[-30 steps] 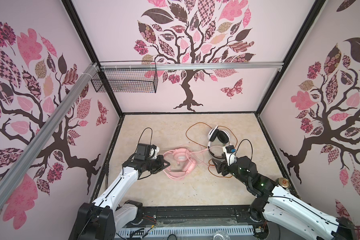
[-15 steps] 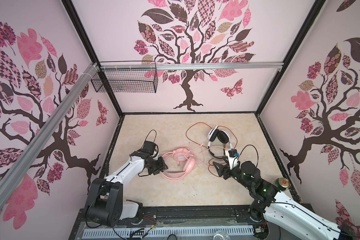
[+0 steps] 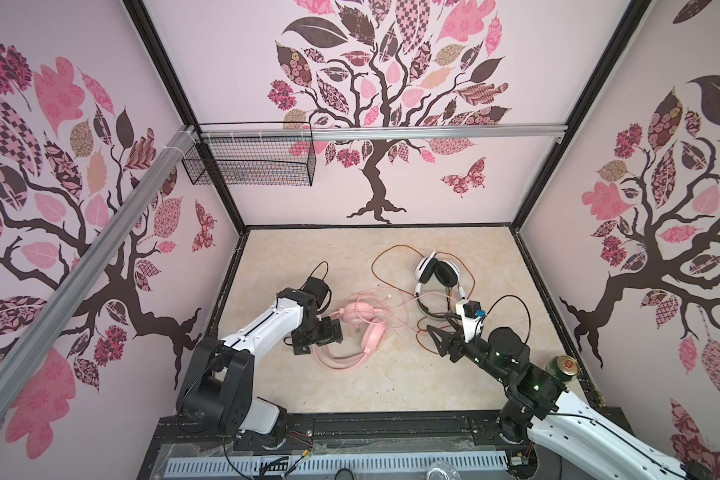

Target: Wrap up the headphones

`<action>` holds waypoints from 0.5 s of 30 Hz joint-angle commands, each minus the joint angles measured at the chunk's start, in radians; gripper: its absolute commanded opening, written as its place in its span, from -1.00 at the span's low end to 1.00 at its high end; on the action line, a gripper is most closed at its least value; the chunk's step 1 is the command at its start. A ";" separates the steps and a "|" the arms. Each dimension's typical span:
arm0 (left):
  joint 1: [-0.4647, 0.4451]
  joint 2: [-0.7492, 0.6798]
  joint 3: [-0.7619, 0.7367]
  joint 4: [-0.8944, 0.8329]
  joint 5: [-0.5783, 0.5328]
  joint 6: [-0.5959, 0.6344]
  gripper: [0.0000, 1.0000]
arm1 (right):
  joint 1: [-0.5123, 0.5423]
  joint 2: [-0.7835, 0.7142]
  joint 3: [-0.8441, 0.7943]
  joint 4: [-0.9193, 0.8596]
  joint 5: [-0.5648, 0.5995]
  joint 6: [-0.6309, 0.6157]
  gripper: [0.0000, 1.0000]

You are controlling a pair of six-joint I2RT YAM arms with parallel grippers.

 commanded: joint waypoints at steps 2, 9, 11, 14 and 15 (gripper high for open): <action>-0.006 0.021 0.007 -0.043 -0.049 -0.019 0.94 | 0.002 -0.023 -0.007 0.016 -0.024 0.015 0.49; -0.030 0.022 -0.074 0.084 0.010 -0.128 0.94 | 0.001 -0.039 -0.011 0.016 -0.034 0.019 0.49; -0.042 0.029 -0.102 0.143 0.020 -0.169 0.94 | 0.001 -0.042 -0.014 0.019 -0.037 0.020 0.50; -0.081 0.054 -0.132 0.205 -0.012 -0.237 0.94 | 0.001 -0.044 -0.017 0.024 -0.038 0.021 0.49; -0.091 0.061 -0.142 0.222 -0.027 -0.258 0.94 | 0.001 -0.042 -0.019 0.024 -0.039 0.021 0.49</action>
